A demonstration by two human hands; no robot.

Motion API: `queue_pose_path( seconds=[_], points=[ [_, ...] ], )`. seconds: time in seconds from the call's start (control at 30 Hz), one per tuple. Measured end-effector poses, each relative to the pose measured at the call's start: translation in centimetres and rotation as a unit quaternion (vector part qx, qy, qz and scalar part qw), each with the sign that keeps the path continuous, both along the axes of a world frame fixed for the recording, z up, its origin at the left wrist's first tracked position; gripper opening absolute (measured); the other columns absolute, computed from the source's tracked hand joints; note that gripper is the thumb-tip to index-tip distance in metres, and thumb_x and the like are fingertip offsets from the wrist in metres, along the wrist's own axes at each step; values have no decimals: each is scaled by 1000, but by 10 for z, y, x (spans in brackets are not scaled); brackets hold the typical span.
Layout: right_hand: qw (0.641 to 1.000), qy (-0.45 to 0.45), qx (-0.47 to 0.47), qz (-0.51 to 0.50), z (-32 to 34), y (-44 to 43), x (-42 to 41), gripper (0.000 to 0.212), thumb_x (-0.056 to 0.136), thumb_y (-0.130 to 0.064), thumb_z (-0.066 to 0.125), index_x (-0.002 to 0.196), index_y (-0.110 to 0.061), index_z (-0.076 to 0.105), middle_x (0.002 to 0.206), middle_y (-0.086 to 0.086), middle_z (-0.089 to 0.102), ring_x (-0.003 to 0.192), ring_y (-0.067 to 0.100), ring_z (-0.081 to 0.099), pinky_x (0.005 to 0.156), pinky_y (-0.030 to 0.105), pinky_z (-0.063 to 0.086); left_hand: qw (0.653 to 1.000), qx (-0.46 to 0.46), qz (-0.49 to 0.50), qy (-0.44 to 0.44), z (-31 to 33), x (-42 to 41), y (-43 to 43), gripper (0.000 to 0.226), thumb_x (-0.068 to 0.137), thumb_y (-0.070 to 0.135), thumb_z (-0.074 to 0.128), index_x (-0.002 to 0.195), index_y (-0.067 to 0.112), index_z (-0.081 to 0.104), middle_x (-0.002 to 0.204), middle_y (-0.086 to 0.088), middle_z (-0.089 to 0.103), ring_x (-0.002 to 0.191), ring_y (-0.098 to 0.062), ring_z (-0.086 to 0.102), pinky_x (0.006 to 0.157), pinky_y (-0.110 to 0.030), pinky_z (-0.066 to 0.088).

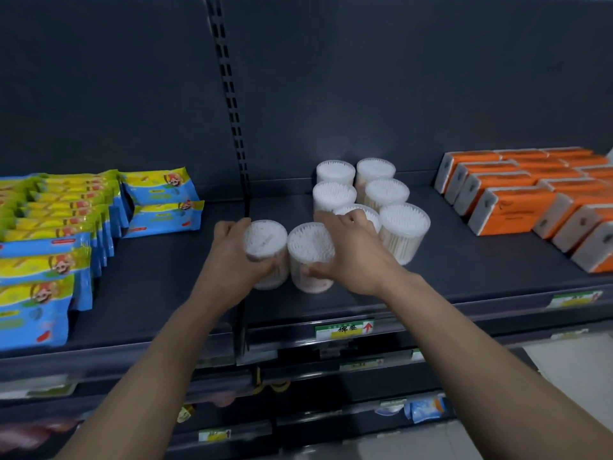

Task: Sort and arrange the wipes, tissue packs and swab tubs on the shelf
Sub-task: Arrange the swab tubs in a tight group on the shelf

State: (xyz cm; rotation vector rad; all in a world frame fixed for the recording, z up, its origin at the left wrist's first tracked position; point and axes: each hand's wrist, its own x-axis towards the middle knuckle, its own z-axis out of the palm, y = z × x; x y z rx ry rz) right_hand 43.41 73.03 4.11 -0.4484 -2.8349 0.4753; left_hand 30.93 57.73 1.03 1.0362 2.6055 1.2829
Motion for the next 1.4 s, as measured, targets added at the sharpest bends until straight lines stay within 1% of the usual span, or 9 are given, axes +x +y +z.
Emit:
queue_pose_path(
  seconds=[0.13,0.2,0.37,0.67,0.87,1.0,1.17,1.33,1.4],
  points=[
    [1000,-2,-25,4,0,3,-3,87,72,-59,67,143,-25,31,137,-3,42,125,17,25,104,34,25,1000,10,-9,16,-3,-12,9,70,75,24,75,134,14,40,129,-2,37,107,-8,40,89,-19,30],
    [999,31,-42,-7,4,8,-3,75,77,-60,61,139,-25,37,138,-5,44,126,16,26,107,38,25,999,21,-21,24,-3,-17,14,63,75,22,76,129,14,44,126,-1,41,108,-9,42,88,-17,29],
    [995,52,-1,-79,3,31,-4,45,94,-28,50,135,-13,45,137,7,46,126,25,34,105,36,29,999,24,-22,22,-6,-26,30,65,75,22,76,131,8,45,132,-8,39,116,-18,43,93,-19,29],
    [994,-44,-13,-103,-4,59,8,55,88,-45,57,135,-16,48,142,4,45,133,22,34,110,40,28,998,-9,-64,4,0,-34,48,61,84,23,67,137,12,40,143,-5,35,126,-17,38,98,-18,24],
    [995,-40,-52,-80,6,72,8,53,77,-50,68,118,-18,59,128,0,52,121,18,44,100,31,37,999,5,-34,10,18,-6,40,39,84,41,63,114,18,58,115,5,42,105,-12,47,86,-24,36],
    [994,-81,-49,-46,3,77,9,72,76,-59,63,136,-25,46,141,3,43,133,22,32,109,39,30,996,-54,-67,-20,19,10,43,52,76,45,69,119,19,57,118,7,37,104,-9,45,86,-25,38],
    [994,-92,-48,-29,3,85,17,85,62,-77,50,130,-26,53,129,1,53,124,20,40,100,38,39,996,-53,-66,-39,21,11,49,49,79,35,70,123,18,56,119,10,37,104,-9,47,86,-24,39],
    [995,-35,-92,-24,13,91,26,38,80,-51,63,107,-24,66,104,-4,64,102,11,55,86,28,45,994,-45,-88,-53,23,9,53,45,79,30,71,120,19,59,118,11,44,102,-8,50,83,-21,37],
    [994,4,-99,-39,17,100,29,29,82,-42,65,103,-22,67,105,-4,66,102,13,57,86,27,44,995,-40,-77,-40,25,12,55,45,80,33,69,121,20,58,121,11,44,108,-9,48,84,-20,37]
  ],
)
